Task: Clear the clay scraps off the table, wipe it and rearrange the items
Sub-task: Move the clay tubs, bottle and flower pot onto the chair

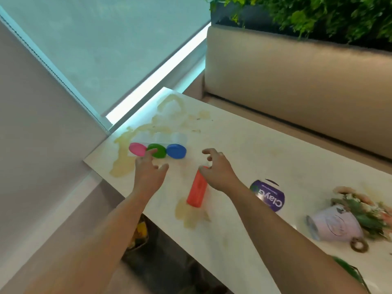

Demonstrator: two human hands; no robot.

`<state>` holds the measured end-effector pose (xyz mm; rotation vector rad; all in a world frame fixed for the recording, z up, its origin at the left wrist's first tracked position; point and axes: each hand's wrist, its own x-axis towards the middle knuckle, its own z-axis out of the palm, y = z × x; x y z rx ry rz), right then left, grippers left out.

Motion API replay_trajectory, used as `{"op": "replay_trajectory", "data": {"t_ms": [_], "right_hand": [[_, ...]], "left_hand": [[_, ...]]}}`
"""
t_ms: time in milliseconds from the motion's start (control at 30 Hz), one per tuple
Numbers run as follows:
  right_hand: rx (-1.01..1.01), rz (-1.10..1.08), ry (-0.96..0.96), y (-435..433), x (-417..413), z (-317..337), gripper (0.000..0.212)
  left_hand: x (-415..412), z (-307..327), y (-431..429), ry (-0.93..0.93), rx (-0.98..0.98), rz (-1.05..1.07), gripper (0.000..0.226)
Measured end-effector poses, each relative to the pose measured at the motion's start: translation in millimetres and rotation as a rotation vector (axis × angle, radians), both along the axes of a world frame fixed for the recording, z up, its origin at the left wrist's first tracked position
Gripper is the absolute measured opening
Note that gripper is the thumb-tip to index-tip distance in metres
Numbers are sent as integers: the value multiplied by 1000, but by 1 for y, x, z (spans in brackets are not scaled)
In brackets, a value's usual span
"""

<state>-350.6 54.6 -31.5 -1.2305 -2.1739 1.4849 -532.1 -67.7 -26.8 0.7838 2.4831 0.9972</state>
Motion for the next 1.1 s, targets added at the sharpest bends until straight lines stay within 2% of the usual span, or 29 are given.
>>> {"op": "replay_trajectory", "data": {"t_ms": [133, 333, 467, 633, 867, 967, 1100], "right_hand": [[-2, -50, -83, 15, -76, -19, 55], [-31, -63, -212, 27, -142, -49, 56], [-56, -75, -278, 34, -164, -62, 59], [-95, -104, -324, 40, -176, -76, 54], [-105, -276, -278, 43, -176, -81, 29], [-65, -336, -214, 49, -166, -78, 19], [-39, -344, -149, 61, -144, -67, 18]], "left_hand": [[-96, -11, 6, -12, -29, 74, 64], [-191, -32, 17, -28, -205, 82, 73], [-224, -53, 26, -88, -277, 35, 77], [-233, -70, 30, -124, -299, -12, 66], [-236, -76, 24, -99, -199, 4, 40], [-230, -73, 20, -156, -107, -10, 32], [-217, -63, 23, -302, 60, -15, 25]]}}
